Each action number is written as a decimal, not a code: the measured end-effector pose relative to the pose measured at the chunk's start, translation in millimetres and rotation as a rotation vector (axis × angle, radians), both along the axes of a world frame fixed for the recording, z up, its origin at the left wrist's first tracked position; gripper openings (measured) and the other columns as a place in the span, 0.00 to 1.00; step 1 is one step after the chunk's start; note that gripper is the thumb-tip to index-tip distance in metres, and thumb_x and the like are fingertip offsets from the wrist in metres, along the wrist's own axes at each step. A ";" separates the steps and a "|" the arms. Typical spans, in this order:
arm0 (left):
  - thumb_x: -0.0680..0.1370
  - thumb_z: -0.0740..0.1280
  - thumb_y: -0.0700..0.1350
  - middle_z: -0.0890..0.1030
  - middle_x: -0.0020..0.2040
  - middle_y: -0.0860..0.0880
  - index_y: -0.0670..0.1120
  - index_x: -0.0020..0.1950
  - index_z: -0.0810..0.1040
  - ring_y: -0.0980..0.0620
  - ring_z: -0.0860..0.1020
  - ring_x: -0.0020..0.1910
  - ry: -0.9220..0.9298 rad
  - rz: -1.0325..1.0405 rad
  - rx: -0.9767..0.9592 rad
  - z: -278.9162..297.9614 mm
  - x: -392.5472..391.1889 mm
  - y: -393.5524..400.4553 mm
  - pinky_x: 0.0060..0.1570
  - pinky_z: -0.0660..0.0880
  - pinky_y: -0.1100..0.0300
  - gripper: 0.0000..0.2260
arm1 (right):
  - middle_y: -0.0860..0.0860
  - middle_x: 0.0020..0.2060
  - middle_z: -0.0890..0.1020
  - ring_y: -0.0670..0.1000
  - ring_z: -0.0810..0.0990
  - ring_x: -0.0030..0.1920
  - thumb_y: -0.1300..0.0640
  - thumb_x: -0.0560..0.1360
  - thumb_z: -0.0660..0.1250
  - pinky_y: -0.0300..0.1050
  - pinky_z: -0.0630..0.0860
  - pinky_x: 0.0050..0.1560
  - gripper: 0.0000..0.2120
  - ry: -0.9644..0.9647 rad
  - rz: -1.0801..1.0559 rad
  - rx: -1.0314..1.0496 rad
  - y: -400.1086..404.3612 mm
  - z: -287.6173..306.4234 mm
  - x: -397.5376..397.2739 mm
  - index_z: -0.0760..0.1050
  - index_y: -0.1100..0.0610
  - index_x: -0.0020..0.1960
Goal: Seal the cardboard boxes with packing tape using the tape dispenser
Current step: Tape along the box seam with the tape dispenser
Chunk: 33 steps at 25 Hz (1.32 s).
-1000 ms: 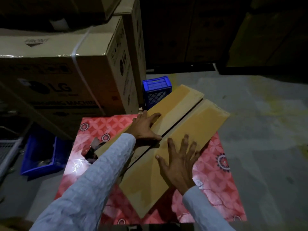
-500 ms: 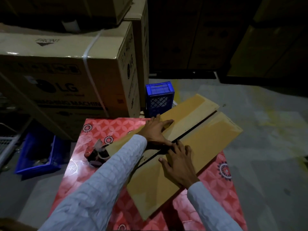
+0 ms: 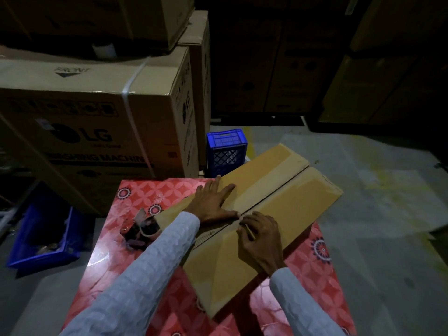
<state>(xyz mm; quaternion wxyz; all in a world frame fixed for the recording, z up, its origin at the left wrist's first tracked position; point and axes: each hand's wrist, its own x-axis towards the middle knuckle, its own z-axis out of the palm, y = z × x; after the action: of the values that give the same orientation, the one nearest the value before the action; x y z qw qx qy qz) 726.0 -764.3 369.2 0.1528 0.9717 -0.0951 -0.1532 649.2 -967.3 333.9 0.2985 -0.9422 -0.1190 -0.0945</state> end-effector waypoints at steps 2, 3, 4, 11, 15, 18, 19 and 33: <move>0.71 0.65 0.75 0.42 0.84 0.45 0.64 0.82 0.49 0.38 0.44 0.82 -0.027 0.004 -0.028 -1.5 -8.7 0.9 0.78 0.44 0.34 0.44 | 0.49 0.52 0.85 0.50 0.79 0.58 0.46 0.73 0.68 0.57 0.72 0.66 0.16 -0.024 -0.003 0.059 -0.2 -1.4 -4.3 0.85 0.54 0.54; 0.70 0.67 0.74 0.42 0.84 0.46 0.66 0.81 0.51 0.37 0.43 0.82 -0.019 0.002 -0.055 -1.0 -10.8 -0.1 0.78 0.43 0.33 0.44 | 0.48 0.51 0.84 0.49 0.77 0.57 0.46 0.73 0.69 0.54 0.71 0.65 0.15 -0.020 0.001 0.076 0.8 -1.4 -7.9 0.84 0.53 0.54; 0.69 0.69 0.73 0.42 0.84 0.46 0.67 0.80 0.52 0.37 0.43 0.82 -0.008 -0.003 -0.079 0.7 -12.1 -2.1 0.77 0.43 0.33 0.44 | 0.47 0.51 0.82 0.47 0.76 0.56 0.46 0.73 0.70 0.51 0.69 0.64 0.15 -0.018 0.003 0.083 1.2 -1.7 -12.2 0.84 0.53 0.54; 0.62 0.76 0.67 0.45 0.84 0.50 0.68 0.78 0.59 0.33 0.42 0.81 -0.054 -0.141 -0.085 -2.7 -0.9 -34.5 0.76 0.40 0.29 0.47 | 0.45 0.48 0.81 0.46 0.75 0.52 0.47 0.69 0.73 0.48 0.66 0.62 0.12 -0.020 -0.110 0.066 4.2 1.9 -33.7 0.82 0.50 0.51; 0.60 0.78 0.63 0.49 0.84 0.54 0.68 0.77 0.63 0.34 0.44 0.81 -0.044 -0.219 -0.069 6.9 19.4 -46.5 0.76 0.42 0.29 0.47 | 0.44 0.45 0.79 0.47 0.76 0.50 0.47 0.69 0.71 0.52 0.68 0.63 0.10 0.026 -0.206 0.106 13.0 4.7 -29.8 0.79 0.49 0.48; 0.61 0.79 0.61 0.50 0.83 0.55 0.67 0.77 0.64 0.36 0.46 0.82 -0.011 -0.265 -0.049 17.3 35.1 -45.9 0.76 0.41 0.30 0.47 | 0.45 0.48 0.79 0.49 0.75 0.54 0.47 0.71 0.70 0.53 0.66 0.67 0.10 0.054 -0.264 0.137 26.6 5.6 -22.7 0.79 0.50 0.50; 0.61 0.80 0.61 0.51 0.83 0.55 0.67 0.77 0.64 0.36 0.46 0.82 -0.007 -0.279 -0.043 18.8 41.8 -42.8 0.76 0.42 0.30 0.46 | 0.46 0.49 0.79 0.48 0.74 0.55 0.47 0.71 0.70 0.54 0.66 0.68 0.10 0.065 -0.282 0.154 33.4 6.7 -19.8 0.79 0.50 0.50; 0.74 0.68 0.64 0.61 0.82 0.57 0.60 0.78 0.67 0.49 0.55 0.81 -0.127 -0.253 -0.146 5.8 35.7 19.5 0.79 0.54 0.43 0.33 | 0.57 0.77 0.64 0.60 0.56 0.80 0.46 0.78 0.64 0.62 0.54 0.78 0.30 0.137 -0.088 0.003 36.1 7.8 28.3 0.65 0.53 0.78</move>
<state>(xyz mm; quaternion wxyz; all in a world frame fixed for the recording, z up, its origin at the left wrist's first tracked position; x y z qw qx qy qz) 761.7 -744.8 375.0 0.1963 0.9459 -0.2373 -0.1020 677.5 -931.2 341.7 0.3028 -0.9504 -0.0566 -0.0431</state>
